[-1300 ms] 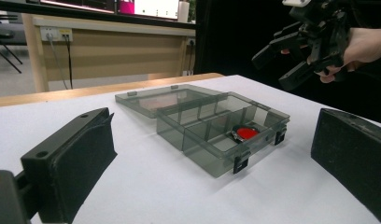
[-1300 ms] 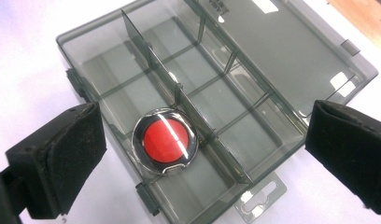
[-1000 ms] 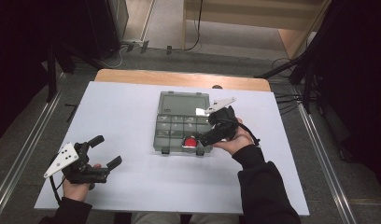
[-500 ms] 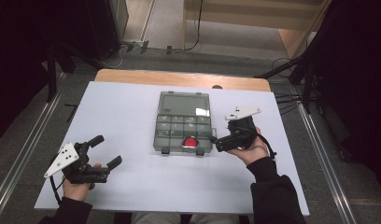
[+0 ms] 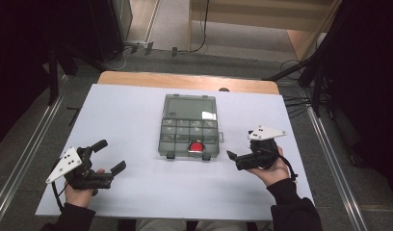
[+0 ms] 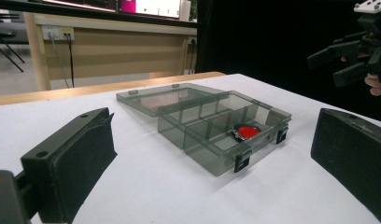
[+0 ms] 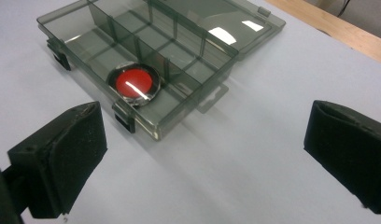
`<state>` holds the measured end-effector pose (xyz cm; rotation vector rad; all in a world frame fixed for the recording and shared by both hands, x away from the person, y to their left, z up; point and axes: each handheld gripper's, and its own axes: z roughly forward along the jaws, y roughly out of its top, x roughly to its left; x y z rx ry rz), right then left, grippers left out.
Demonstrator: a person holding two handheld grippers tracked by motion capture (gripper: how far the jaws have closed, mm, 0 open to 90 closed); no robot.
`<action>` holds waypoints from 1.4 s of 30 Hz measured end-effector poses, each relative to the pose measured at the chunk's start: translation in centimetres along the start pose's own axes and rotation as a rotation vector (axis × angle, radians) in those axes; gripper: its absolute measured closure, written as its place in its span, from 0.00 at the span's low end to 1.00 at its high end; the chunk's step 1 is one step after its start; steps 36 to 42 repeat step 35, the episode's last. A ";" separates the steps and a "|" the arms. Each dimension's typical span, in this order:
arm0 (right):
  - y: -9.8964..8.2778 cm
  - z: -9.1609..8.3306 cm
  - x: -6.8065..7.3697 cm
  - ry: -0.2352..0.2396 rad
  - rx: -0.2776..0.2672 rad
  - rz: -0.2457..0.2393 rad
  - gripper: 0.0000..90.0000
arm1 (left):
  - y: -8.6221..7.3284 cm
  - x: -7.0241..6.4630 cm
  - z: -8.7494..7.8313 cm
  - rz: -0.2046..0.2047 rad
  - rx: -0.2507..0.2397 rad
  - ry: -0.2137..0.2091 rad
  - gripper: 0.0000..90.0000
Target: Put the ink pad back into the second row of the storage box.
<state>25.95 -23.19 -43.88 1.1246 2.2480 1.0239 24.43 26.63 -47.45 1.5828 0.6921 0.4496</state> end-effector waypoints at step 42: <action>-10.3 -1.4 -0.9 -0.090 -0.387 0.196 0.00 | -0.2 0.1 0.1 -0.001 0.018 0.008 0.00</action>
